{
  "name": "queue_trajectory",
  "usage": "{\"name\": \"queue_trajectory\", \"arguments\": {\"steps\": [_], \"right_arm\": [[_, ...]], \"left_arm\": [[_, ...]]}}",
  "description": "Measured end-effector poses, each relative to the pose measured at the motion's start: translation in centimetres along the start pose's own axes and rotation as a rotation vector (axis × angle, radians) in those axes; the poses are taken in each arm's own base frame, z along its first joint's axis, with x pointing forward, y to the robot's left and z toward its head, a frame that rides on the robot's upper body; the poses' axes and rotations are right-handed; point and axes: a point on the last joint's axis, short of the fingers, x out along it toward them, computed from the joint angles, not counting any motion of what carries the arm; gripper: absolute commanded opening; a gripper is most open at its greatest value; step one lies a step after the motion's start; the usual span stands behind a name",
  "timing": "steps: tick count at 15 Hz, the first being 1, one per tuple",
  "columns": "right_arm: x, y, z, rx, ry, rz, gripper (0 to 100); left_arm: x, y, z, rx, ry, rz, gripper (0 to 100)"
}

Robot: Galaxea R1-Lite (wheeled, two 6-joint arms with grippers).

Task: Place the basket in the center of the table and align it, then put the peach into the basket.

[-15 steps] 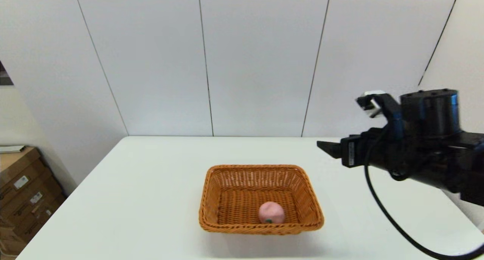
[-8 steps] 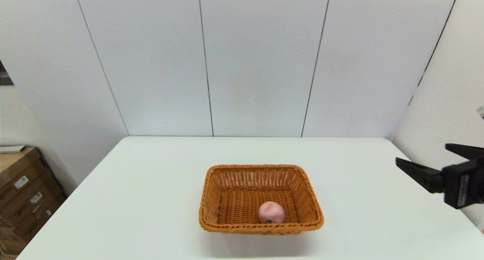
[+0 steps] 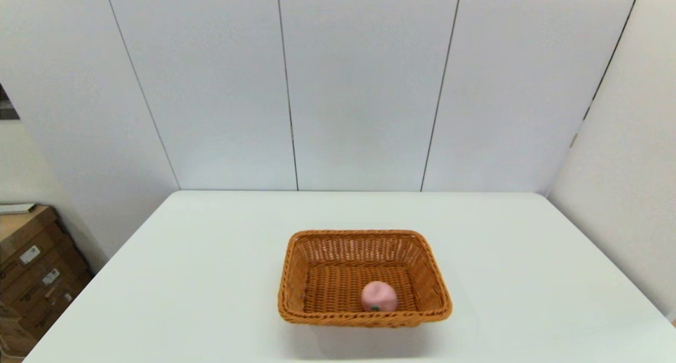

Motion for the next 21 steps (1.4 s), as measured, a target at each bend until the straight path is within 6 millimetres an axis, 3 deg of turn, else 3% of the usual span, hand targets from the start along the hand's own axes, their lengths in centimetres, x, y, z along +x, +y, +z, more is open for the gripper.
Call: {"name": "queue_trajectory", "arguments": {"steps": [6, 12, 16, 21], "right_arm": [[-3.5, -1.0, -5.1, 0.076, -0.114, -0.074, 100], [-4.5, -0.7, -9.7, 0.105, -0.164, -0.122, 100], [-4.2, 0.1, -13.0, 0.095, -0.201, -0.007, 100], [-3.6, 0.8, -14.6, 0.052, -0.233, 0.196, 100]], "left_arm": [[0.0, 0.0, 0.0, -0.001, -0.001, 0.0, 100], [0.0, 0.0, 0.0, -0.001, -0.002, -0.001, 100], [0.0, 0.0, 0.0, -0.001, -0.001, 0.0, 100], [0.0, 0.0, 0.0, 0.0, -0.001, 0.0, 100]]}}
